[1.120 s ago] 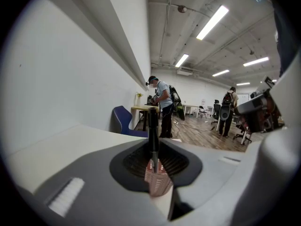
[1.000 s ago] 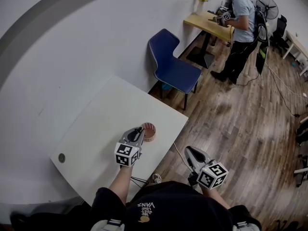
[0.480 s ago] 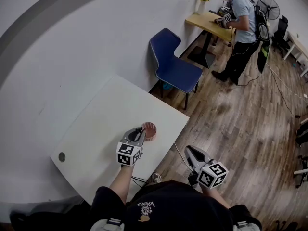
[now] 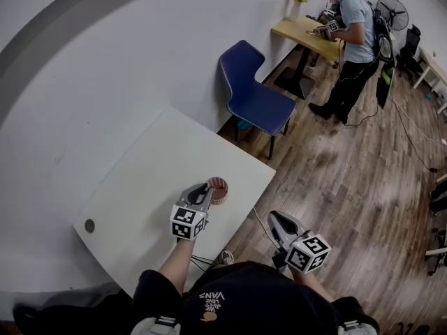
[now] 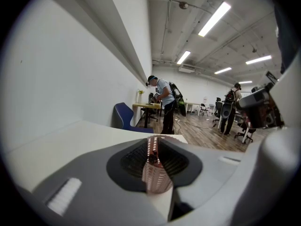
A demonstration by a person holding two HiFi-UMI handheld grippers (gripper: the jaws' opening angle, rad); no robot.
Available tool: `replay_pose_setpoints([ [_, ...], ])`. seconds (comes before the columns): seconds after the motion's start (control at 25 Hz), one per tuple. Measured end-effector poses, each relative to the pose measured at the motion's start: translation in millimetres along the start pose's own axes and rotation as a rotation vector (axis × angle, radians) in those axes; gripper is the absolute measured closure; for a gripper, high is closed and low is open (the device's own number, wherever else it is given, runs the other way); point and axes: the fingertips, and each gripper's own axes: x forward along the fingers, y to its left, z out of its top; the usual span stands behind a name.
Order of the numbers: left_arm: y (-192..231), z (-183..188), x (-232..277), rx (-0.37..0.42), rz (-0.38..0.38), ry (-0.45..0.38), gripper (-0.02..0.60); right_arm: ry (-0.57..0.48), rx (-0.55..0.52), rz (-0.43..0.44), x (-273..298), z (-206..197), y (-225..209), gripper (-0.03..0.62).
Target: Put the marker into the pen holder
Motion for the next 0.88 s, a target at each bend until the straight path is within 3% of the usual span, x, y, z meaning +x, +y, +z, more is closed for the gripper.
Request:
replay_pose_setpoints([
  [0.48,-5.0,0.4,-2.2,0.000,-0.002,0.005,0.482,0.003,0.003,0.017,-1.1,0.5,-1.0,0.592],
  [0.88,-3.3,2.4,-18.5,-0.025,0.037,-0.024,0.423,0.008,-0.008,0.047,-3.1,1.0,6.6,0.592],
])
